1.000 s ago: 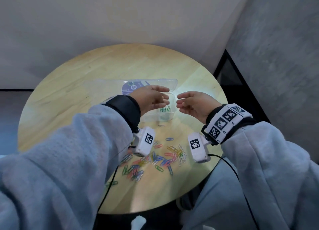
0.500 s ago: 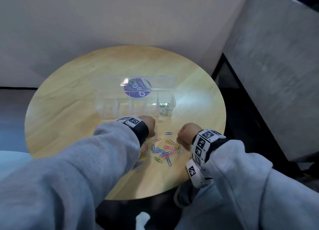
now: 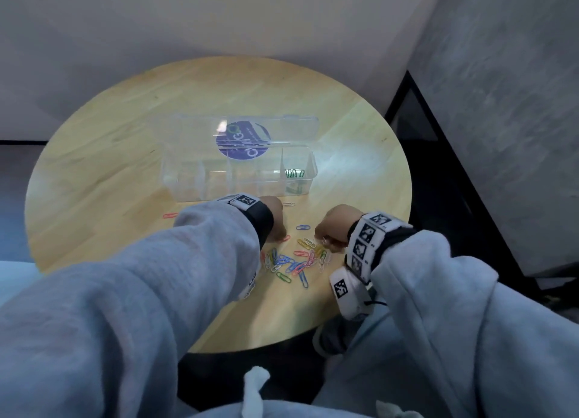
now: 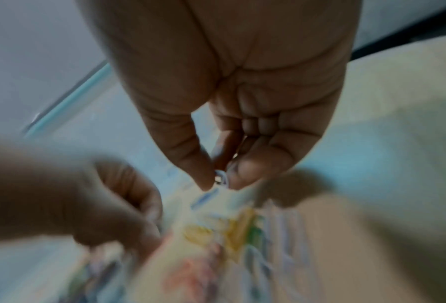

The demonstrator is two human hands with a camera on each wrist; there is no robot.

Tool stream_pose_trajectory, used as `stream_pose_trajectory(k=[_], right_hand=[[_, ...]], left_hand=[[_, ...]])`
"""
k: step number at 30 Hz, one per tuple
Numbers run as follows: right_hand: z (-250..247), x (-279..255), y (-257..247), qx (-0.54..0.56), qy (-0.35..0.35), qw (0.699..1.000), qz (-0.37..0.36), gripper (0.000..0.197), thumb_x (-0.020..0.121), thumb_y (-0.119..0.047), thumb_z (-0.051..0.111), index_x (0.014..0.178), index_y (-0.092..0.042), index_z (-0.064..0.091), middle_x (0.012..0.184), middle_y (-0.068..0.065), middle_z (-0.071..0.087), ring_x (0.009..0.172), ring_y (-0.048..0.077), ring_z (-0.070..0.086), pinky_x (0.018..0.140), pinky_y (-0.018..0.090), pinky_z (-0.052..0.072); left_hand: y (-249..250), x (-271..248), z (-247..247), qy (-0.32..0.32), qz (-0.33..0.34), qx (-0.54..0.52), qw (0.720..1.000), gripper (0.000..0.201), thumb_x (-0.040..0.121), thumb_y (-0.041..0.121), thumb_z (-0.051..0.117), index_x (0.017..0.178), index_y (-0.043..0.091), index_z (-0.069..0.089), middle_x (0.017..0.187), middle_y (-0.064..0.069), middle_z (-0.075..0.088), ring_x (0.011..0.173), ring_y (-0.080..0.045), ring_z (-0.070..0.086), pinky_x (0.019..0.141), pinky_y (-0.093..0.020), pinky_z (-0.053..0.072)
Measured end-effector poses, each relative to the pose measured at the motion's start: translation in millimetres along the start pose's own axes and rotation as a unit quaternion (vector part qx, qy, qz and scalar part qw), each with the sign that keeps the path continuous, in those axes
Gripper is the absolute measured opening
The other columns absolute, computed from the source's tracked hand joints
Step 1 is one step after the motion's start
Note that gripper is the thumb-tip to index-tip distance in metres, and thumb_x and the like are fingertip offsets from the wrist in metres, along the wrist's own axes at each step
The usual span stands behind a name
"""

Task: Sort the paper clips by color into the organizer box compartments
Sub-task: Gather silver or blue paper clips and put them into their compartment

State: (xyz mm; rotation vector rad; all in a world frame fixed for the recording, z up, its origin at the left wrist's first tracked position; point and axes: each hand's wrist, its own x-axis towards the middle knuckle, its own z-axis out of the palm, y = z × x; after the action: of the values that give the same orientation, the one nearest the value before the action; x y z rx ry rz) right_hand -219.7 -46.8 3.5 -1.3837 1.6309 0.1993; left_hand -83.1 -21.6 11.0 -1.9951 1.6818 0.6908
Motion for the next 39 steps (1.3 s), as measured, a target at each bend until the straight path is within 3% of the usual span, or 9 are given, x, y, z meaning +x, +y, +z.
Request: stream_pose_trajectory(k=[6, 10, 15, 19, 21, 24, 28, 34, 39], right_hand=[[-28.3, -13.0, 6.2, 0.169, -0.042, 0.984, 0.027, 0.023, 0.091, 0.0, 0.047, 0.069, -0.003, 0.049, 0.061, 0.006, 0.046, 0.054, 0.013, 0.048, 0.044, 0.021, 0.049], [-24.0, -21.0, 19.7, 0.236, -0.08, 0.967, 0.043, 0.018, 0.091, 0.003, 0.039, 0.076, -0.006, 0.046, 0.067, 0.008, 0.047, 0.058, 0.017, 0.051, 0.047, 0.024, 0.053], [-15.3, -28.1, 20.1, 0.095, -0.086, 0.992, -0.001, 0.019, 0.089, 0.001, 0.047, 0.074, -0.011, 0.05, 0.064, 0.005, 0.039, 0.051, 0.013, 0.034, 0.046, 0.023, 0.035], [-20.1, -41.6, 16.7, -0.083, -0.048, 0.995, -0.042, 0.02, 0.084, 0.001, 0.061, 0.077, -0.016, 0.053, 0.059, -0.002, 0.046, 0.043, 0.009, 0.038, 0.036, 0.016, 0.03], [-18.9, -45.8, 17.4, -0.146, -0.033, 0.988, -0.043, 0.019, 0.084, -0.002, 0.062, 0.089, -0.019, 0.055, 0.055, -0.004, 0.047, 0.04, 0.006, 0.038, 0.032, 0.014, 0.028], [-11.3, -43.7, 20.0, -0.179, -0.011, 0.982, -0.052, 0.025, 0.08, -0.007, 0.067, 0.097, -0.023, 0.057, 0.035, -0.009, 0.046, 0.038, 0.007, 0.039, 0.036, 0.017, 0.028], [-5.9, -42.2, 19.9, -0.18, -0.005, 0.981, -0.071, 0.022, 0.08, -0.008, 0.067, 0.094, -0.022, 0.057, 0.046, -0.008, 0.046, 0.046, 0.009, 0.038, 0.043, 0.02, 0.029], [-2.3, -32.2, 18.3, -0.235, 0.008, 0.969, -0.074, 0.016, 0.084, -0.017, 0.066, 0.081, -0.02, 0.051, 0.064, -0.007, 0.044, 0.07, 0.015, 0.047, 0.051, 0.019, 0.032], [-1.3, -21.0, 19.0, -0.255, 0.025, 0.964, -0.077, 0.014, 0.085, -0.027, 0.065, 0.082, -0.019, 0.054, 0.09, 0.003, 0.053, 0.087, 0.017, 0.049, 0.072, 0.023, 0.039]], left_hand=[[-14.1, -9.3, -12.0, 0.041, 0.064, -0.197, 0.978, 0.008, 0.079, 0.016, 0.066, 0.072, 0.015, 0.062, 0.07, 0.0, 0.061, 0.069, -0.017, 0.056, 0.069, -0.026, 0.047], [-15.8, -15.2, -16.1, -0.025, 0.099, -0.418, 0.903, 0.027, 0.08, -0.005, 0.063, 0.063, 0.011, 0.049, 0.068, -0.01, 0.064, 0.054, -0.01, 0.063, 0.063, -0.021, 0.056], [-10.6, -20.0, -10.4, -0.06, 0.09, -0.533, 0.839, 0.023, 0.086, -0.01, 0.051, 0.085, 0.013, 0.053, 0.073, -0.012, 0.062, 0.05, -0.009, 0.065, 0.051, -0.016, 0.053], [1.9, -19.4, -9.4, -0.009, 0.097, -0.402, 0.91, 0.031, 0.089, -0.002, 0.04, 0.103, 0.018, 0.06, 0.069, 0.001, 0.053, 0.059, -0.01, 0.051, 0.05, -0.016, 0.042], [9.9, -20.9, -8.5, 0.019, 0.125, -0.302, 0.945, 0.027, 0.088, 0.009, 0.048, 0.105, 0.02, 0.066, 0.071, 0.009, 0.051, 0.071, -0.01, 0.05, 0.064, -0.02, 0.041], [20.3, -20.5, -3.1, 0.035, 0.149, -0.173, 0.973, 0.024, 0.084, 0.017, 0.06, 0.106, 0.023, 0.065, 0.074, 0.012, 0.05, 0.071, -0.01, 0.05, 0.059, -0.021, 0.039], [29.1, -10.9, 5.2, 0.033, 0.167, -0.078, 0.982, 0.02, 0.082, 0.018, 0.067, 0.099, 0.025, 0.063, 0.095, 0.004, 0.055, 0.086, -0.016, 0.051, 0.069, -0.025, 0.038], [34.6, -1.4, 11.6, 0.054, 0.157, -0.036, 0.985, 0.025, 0.081, 0.015, 0.066, 0.066, 0.025, 0.049, 0.075, 0.008, 0.054, 0.08, -0.015, 0.051, 0.048, -0.019, 0.031], [26.1, 4.1, 10.7, 0.061, 0.133, -0.049, 0.988, 0.025, 0.082, 0.023, 0.07, 0.068, 0.023, 0.05, 0.094, 0.001, 0.061, 0.083, -0.015, 0.051, 0.055, -0.023, 0.035]])
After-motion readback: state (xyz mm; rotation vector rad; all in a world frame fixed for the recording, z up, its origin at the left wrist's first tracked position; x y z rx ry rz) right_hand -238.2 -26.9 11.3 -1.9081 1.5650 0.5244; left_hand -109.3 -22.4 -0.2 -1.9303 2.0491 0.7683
